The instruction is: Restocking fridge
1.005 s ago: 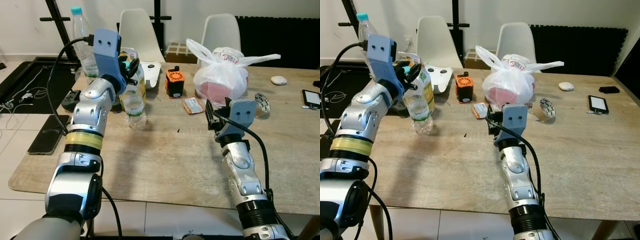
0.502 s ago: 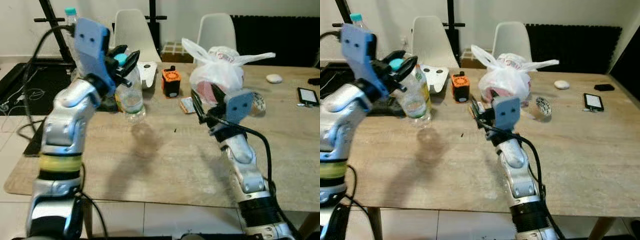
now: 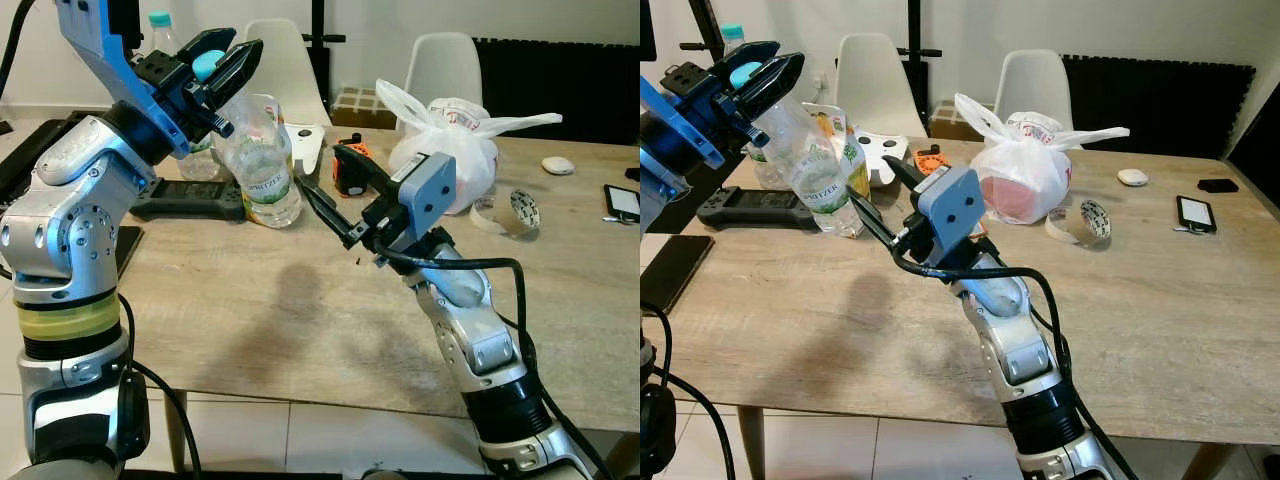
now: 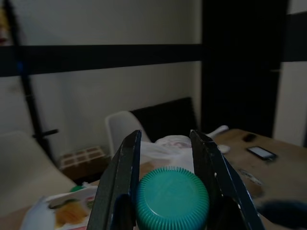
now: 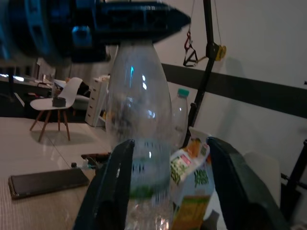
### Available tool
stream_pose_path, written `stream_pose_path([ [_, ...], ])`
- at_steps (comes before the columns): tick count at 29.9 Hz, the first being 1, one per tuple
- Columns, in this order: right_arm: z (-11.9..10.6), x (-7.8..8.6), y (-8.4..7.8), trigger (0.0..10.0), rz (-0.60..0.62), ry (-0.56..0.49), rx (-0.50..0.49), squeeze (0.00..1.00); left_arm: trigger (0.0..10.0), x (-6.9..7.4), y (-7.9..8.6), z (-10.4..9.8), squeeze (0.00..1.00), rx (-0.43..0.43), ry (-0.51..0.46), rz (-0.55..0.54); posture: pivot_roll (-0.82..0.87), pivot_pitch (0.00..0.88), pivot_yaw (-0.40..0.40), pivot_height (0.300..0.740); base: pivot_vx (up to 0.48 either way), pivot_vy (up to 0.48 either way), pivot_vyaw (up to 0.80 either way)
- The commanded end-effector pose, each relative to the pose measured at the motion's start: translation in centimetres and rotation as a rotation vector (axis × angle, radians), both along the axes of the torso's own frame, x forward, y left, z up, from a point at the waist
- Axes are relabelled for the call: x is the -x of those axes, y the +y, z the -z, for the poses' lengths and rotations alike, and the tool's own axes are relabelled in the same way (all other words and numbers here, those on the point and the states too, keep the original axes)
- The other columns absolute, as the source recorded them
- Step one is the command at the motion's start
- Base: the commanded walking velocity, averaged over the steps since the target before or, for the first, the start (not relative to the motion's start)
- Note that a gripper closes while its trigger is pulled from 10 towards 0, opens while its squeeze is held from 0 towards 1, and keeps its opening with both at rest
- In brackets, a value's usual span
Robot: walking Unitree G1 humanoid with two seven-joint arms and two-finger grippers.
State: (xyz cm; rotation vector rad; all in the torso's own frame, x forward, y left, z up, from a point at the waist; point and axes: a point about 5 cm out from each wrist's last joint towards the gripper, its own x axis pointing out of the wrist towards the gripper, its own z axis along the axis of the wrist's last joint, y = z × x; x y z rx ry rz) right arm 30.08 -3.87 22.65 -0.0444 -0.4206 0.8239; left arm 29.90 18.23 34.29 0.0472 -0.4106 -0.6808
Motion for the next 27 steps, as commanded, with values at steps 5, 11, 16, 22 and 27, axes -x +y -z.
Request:
stream_pose_path([
  [5,0.0,0.1,1.2,10.0,-0.109,0.018,0.042,1.00,10.0,1.1,-0.7,-0.4,0.00,-0.071,0.001,0.064,0.08,0.000,-0.081,0.740,0.000,0.000,0.00],
  [11,0.2,-0.3,1.5,10.0,-0.080,0.045,0.049,1.00,10.0,1.5,-1.1,-0.7,0.00,-0.080,0.001,0.100,0.09,0.000,-0.086,0.740,0.000,0.000,0.00],
  [16,1.4,-0.3,2.3,10.0,-0.117,0.093,0.107,0.00,10.0,1.6,-1.4,-0.7,0.00,-0.094,0.003,0.119,0.09,0.000,-0.088,0.740,0.000,0.000,0.00],
  [22,1.9,-0.7,2.8,10.0,-0.103,0.127,0.114,0.00,10.0,2.1,-2.2,-0.7,0.00,-0.090,-0.001,0.174,0.09,0.000,-0.090,0.740,0.000,0.000,0.00],
  [27,1.9,-1.1,3.2,10.0,-0.086,0.152,0.092,0.00,10.0,2.2,-2.9,-0.2,0.00,-0.085,0.014,0.198,0.09,0.000,-0.090,0.740,0.000,0.000,0.00],
])
